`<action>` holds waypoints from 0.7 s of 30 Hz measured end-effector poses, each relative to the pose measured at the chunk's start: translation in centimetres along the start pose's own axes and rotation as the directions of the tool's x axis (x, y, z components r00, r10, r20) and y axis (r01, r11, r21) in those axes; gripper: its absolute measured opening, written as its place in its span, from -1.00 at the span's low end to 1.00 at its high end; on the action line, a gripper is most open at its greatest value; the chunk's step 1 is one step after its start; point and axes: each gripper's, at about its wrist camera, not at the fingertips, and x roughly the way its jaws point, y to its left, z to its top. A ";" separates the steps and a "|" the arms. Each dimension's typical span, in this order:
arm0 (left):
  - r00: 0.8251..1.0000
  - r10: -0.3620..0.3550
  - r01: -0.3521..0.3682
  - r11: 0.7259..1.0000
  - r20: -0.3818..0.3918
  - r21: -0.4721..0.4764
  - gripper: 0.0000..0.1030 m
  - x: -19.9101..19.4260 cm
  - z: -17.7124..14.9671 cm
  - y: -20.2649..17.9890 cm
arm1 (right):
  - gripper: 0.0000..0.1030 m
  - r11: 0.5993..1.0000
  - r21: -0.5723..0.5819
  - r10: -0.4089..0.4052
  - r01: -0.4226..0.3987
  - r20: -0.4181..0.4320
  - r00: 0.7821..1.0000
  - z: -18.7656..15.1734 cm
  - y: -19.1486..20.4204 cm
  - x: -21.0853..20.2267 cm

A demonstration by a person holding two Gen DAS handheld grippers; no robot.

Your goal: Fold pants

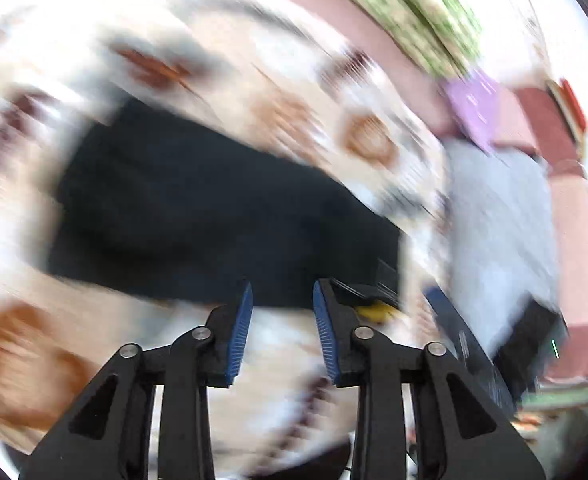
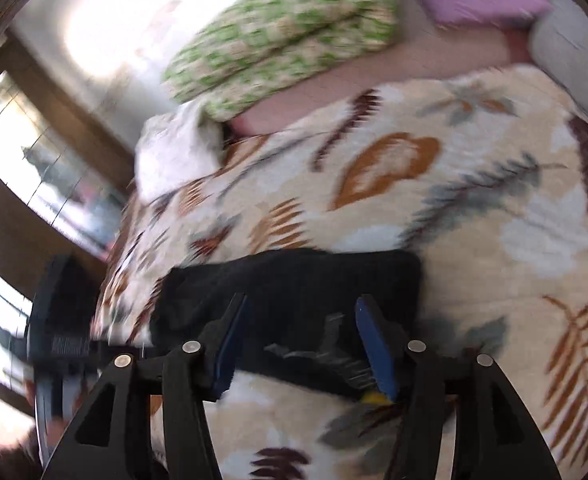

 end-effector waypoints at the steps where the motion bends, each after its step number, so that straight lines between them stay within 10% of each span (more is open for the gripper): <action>1: 0.997 0.068 -0.067 0.998 0.029 -0.020 -0.25 -1.4 1.0 2.2 | 0.41 0.999 -0.043 0.000 -0.001 -0.006 1.000 -0.8 1.9 0.6; 9: 0.996 0.079 -0.073 0.988 0.038 -0.139 -0.25 -4.0 3.2 11.7 | 0.41 0.891 -0.449 -0.125 0.060 -0.116 0.985 -7.9 16.8 11.8; 21: 0.999 -0.039 0.034 0.978 -0.020 -0.206 -0.25 -3.4 5.0 16.1 | 0.51 0.859 -0.455 -0.308 0.235 -0.092 0.947 -9.0 22.4 21.9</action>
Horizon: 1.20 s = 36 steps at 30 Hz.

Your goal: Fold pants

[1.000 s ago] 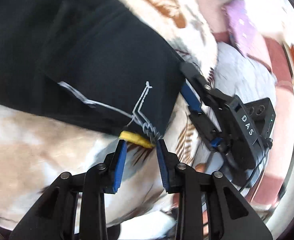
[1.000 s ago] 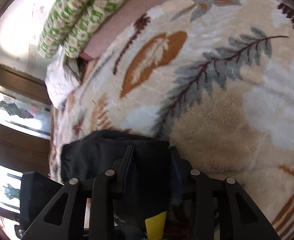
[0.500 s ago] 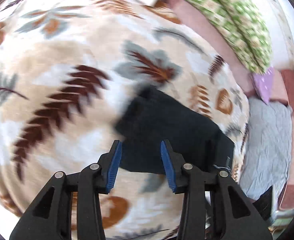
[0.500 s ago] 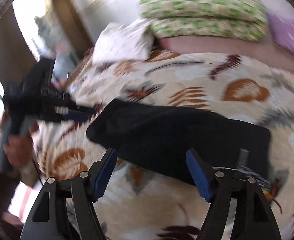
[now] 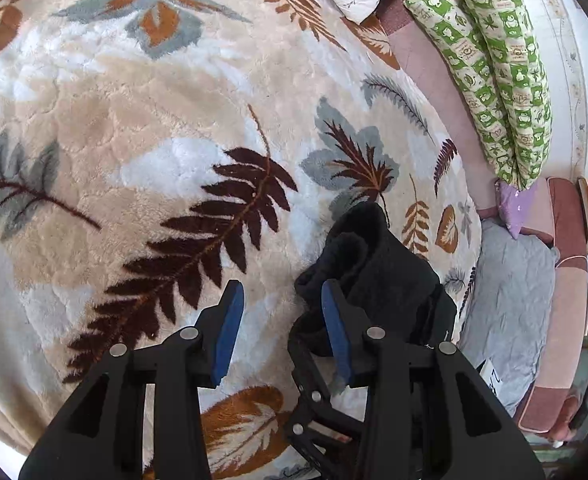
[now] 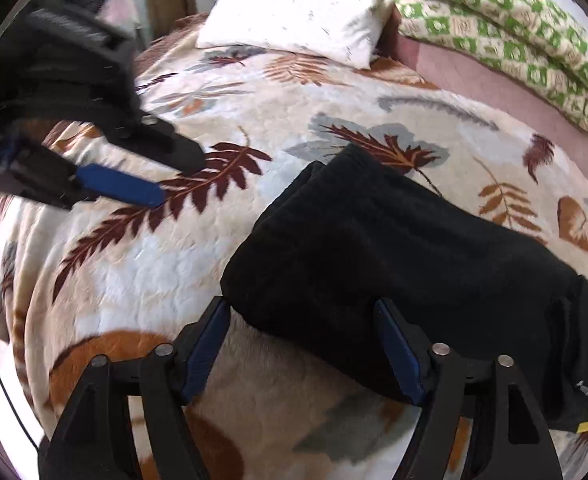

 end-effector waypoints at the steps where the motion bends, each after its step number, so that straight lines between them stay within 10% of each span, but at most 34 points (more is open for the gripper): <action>1: 1.000 -0.003 0.003 1.000 -0.009 0.004 -0.25 0.3 0.3 -0.1 | 0.52 1.000 0.013 -0.018 0.018 -0.003 1.000 0.4 0.1 0.6; 3: 0.999 -0.013 0.013 1.000 -0.034 0.024 -0.25 1.0 0.7 -0.7 | 0.42 0.999 0.000 -0.035 0.036 0.019 0.999 0.9 0.2 1.0; 7: 0.994 -0.082 0.084 0.996 -0.076 0.019 -0.25 2.6 2.0 -1.4 | -0.54 0.997 0.069 0.022 -0.026 0.062 0.998 1.2 -1.5 0.7; 9: 0.987 -0.123 0.123 0.992 -0.102 -0.004 -0.25 3.7 2.7 -1.7 | -0.69 0.993 0.101 0.044 -0.052 0.082 0.996 1.0 -2.6 0.0; 16: 0.960 -0.246 0.240 0.969 -0.136 -0.062 -0.15 6.7 4.3 -2.2 | -0.70 0.986 0.133 0.091 -0.102 0.092 0.992 0.3 -3.0 -0.3; 20: 0.973 -0.169 0.169 0.986 -0.158 -0.013 -0.14 7.8 4.8 -3.3 | -0.61 0.976 0.171 0.123 -0.138 0.097 0.988 0.4 -3.3 0.0; 28: 0.967 -0.155 0.168 0.985 -0.203 0.049 0.15 8.8 4.5 -4.8 | 0.25 0.986 0.117 0.107 -0.118 0.096 0.990 0.3 -1.1 0.0; 30: 0.970 -0.149 0.162 0.985 -0.194 0.052 -0.04 8.8 4.4 -4.9 | 0.19 0.995 0.075 0.059 -0.068 0.111 0.992 0.3 -0.2 0.3; 31: 0.969 -0.150 0.161 0.986 -0.196 0.042 -0.49 8.8 4.2 -4.8 | 0.08 0.996 0.071 0.043 -0.051 0.118 0.992 0.3 -0.1 0.6; 36: 0.956 -0.225 0.221 0.974 -0.188 -0.044 -0.75 8.5 3.6 -4.1 | -0.47 0.976 0.190 0.085 -0.110 0.137 0.987 0.3 -2.5 0.7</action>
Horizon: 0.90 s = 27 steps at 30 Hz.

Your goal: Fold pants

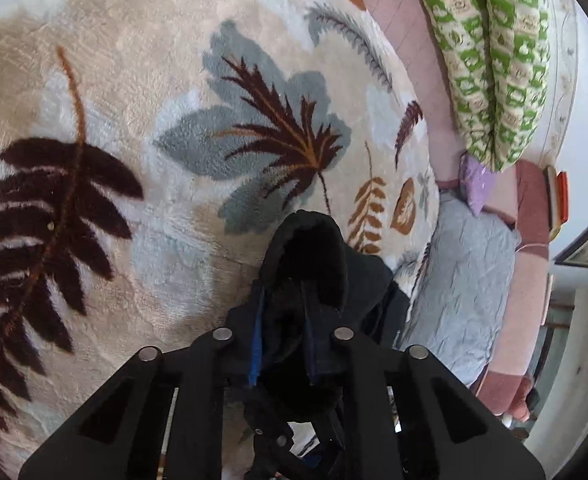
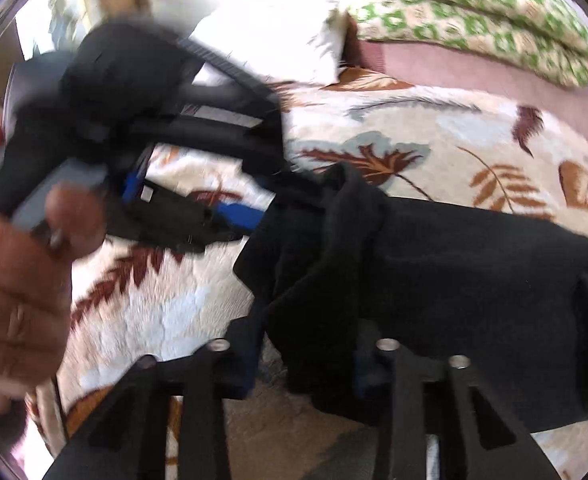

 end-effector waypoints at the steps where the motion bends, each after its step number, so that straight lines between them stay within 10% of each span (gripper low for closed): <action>1: 1.000 -0.018 0.018 1.000 0.002 -0.016 -0.75 -0.1 -0.1 0.1 | -0.53 1.000 0.014 0.009 -0.009 0.004 1.000 0.0 -0.3 -0.2; 17: 0.994 -0.104 0.104 0.994 0.010 0.024 -0.75 -1.1 -4.5 -8.5 | -0.55 0.989 0.099 0.093 -0.108 0.144 0.985 0.7 -3.3 -8.8; 27: 0.997 0.015 -0.005 0.992 -0.078 0.124 -0.74 9.8 -7.9 -19.3 | -0.55 0.942 0.292 0.092 -0.164 0.246 0.965 -1.2 -14.1 -15.5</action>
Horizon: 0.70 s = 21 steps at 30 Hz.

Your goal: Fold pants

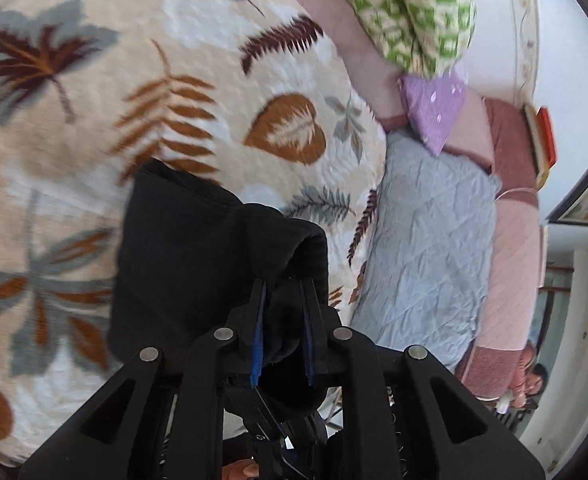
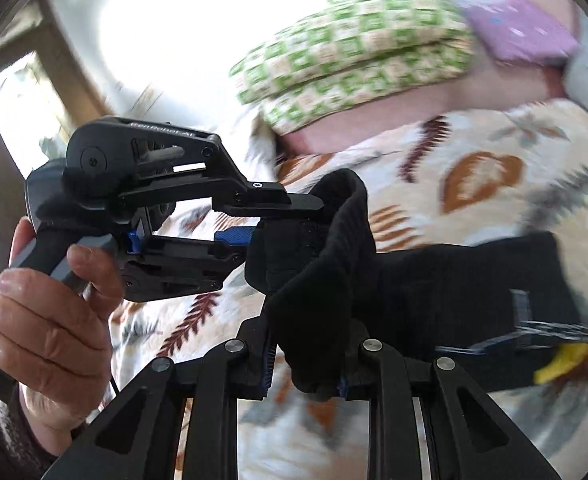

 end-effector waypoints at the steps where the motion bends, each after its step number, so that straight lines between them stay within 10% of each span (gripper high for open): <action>1: 1.000 0.021 -0.021 1.000 -0.012 0.010 -0.74 1.4 -0.2 -0.8 | -0.55 1.000 0.025 0.002 -0.002 0.005 1.000 0.0 -1.2 -0.5; 11: 0.971 0.225 -0.218 0.972 -0.079 0.084 -0.64 12.6 -0.3 -4.9 | -0.48 0.956 0.292 0.027 -0.036 0.033 0.999 -0.9 -14.6 -2.6; 21: 0.972 0.231 -0.220 0.960 -0.048 0.173 -0.37 9.6 -0.7 -8.5 | -0.19 0.868 0.454 0.171 -0.200 0.104 0.980 -1.6 -19.7 -4.3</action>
